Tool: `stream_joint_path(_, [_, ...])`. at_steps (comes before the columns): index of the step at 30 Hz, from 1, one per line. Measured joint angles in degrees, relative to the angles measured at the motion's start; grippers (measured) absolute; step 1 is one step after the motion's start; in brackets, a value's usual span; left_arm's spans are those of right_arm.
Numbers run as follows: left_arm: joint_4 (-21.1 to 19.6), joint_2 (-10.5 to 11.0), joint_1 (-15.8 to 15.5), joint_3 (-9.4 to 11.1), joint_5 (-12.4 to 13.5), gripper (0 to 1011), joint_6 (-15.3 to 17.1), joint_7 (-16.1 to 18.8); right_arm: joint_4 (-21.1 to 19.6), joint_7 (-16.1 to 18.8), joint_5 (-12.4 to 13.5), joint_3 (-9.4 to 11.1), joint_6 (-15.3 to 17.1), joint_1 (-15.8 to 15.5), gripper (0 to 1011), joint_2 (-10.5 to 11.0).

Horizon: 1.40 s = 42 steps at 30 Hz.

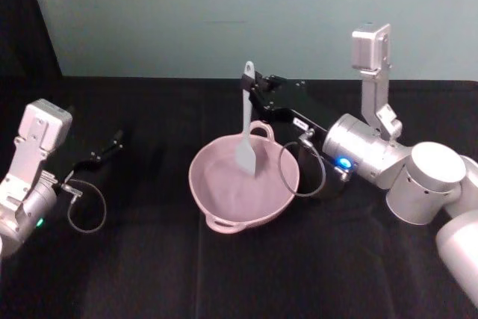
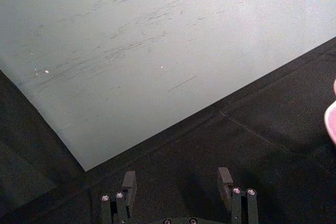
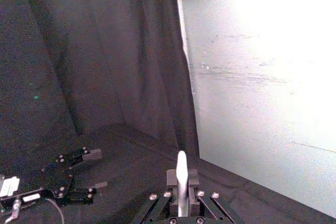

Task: Use the one hand to pick up the spoon and stir the clear water in the bowl.

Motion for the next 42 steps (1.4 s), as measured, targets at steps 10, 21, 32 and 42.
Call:
stream_joint_path(10, [0.0,0.0,0.0,0.0,0.0,1011,0.0,0.0,-5.41,-0.53,0.22,1.21,1.53,-3.55,110,3.31])
stream_joint_path(21, [0.0,0.0,0.0,0.0,0.0,1011,0.0,0.0,-9.14,-0.42,0.4,-0.19,2.12,-6.1,110,4.03])
stream_joint_path(32, [0.0,0.0,0.0,0.0,0.0,1011,0.0,0.0,-7.09,0.43,0.16,-2.21,1.32,-3.89,110,1.44])
stream_joint_path(42, [0.0,0.0,0.0,0.0,0.0,1011,0.0,0.0,-1.96,0.36,0.04,-2.08,0.7,-0.34,110,-0.78])
